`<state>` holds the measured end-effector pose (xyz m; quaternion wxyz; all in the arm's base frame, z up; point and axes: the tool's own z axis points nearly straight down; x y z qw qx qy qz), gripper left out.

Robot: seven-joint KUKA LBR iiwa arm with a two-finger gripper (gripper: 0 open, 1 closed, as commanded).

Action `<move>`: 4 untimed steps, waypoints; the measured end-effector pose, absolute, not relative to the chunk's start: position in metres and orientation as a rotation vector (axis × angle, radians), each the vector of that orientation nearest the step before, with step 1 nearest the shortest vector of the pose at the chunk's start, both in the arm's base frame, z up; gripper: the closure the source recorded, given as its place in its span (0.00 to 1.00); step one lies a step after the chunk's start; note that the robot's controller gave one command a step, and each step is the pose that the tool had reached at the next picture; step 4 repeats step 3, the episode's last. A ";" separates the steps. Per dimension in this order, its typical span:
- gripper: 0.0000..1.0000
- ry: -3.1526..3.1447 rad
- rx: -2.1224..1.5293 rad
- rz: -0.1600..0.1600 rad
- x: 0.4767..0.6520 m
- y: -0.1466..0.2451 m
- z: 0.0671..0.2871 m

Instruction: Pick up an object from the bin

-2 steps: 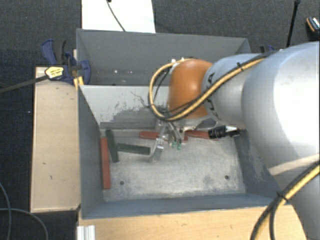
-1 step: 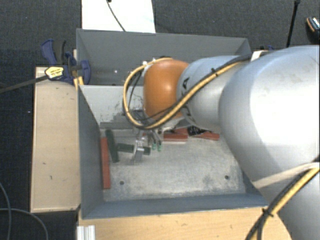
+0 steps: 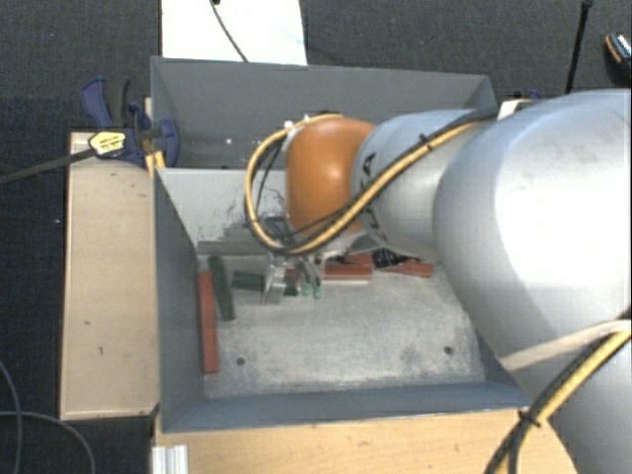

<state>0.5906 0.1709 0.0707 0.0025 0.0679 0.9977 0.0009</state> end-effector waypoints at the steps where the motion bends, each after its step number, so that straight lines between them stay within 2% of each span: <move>1: 1.00 3.123 0.235 0.007 0.575 0.181 0.219; 2: 1.00 3.143 0.045 -0.002 0.581 0.155 0.163; 3: 1.00 3.132 0.037 0.005 0.581 0.158 0.220; 4: 1.00 3.132 0.037 0.005 0.581 0.158 0.220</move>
Offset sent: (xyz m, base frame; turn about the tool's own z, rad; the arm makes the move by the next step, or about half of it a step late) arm -0.0169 0.0095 0.1420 0.0189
